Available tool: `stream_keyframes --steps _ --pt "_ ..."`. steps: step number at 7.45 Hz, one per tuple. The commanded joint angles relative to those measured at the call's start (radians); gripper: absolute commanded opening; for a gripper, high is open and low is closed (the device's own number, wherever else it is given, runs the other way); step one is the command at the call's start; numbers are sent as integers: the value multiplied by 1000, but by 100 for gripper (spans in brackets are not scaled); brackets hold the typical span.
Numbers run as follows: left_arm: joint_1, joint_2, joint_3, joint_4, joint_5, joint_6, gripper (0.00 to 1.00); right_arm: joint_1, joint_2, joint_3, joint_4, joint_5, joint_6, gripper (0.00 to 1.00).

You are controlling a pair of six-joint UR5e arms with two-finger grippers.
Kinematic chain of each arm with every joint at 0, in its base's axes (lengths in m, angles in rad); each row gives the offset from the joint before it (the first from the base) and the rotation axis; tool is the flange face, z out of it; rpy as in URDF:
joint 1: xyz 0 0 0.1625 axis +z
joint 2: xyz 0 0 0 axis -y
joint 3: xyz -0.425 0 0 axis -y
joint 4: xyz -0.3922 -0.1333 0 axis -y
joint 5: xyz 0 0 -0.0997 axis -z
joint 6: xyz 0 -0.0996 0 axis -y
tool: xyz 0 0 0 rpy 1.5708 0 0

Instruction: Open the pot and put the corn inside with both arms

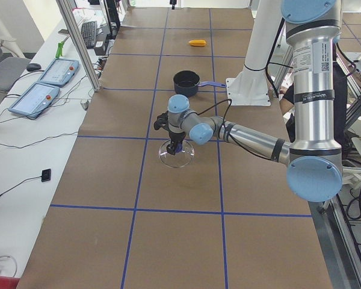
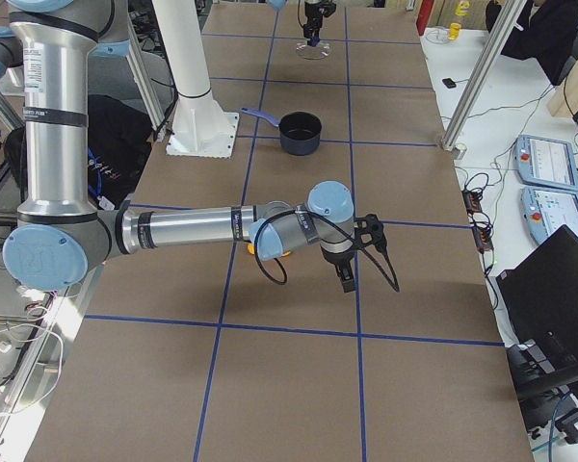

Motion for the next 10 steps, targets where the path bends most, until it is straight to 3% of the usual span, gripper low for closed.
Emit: stream_keyframes --steps 1,5,6,7,8,10 --pt "8 3 109 -143 10 -48 35 0 -3 1 0 0 -1 100" --pt "25 -6 152 -145 40 -40 46 0 -5 1 0 -1 -1 100" --pt "31 -9 154 -143 43 -40 55 0 -5 1 0 -1 -1 100" --pt "38 -24 164 -143 43 -38 82 0 -5 -1 0 -1 -1 100" --pt "39 -35 164 -145 43 -40 98 0 -5 1 0 -1 -1 100" --pt "32 -40 154 -143 27 -37 98 0 -5 2 0 -1 1 100"
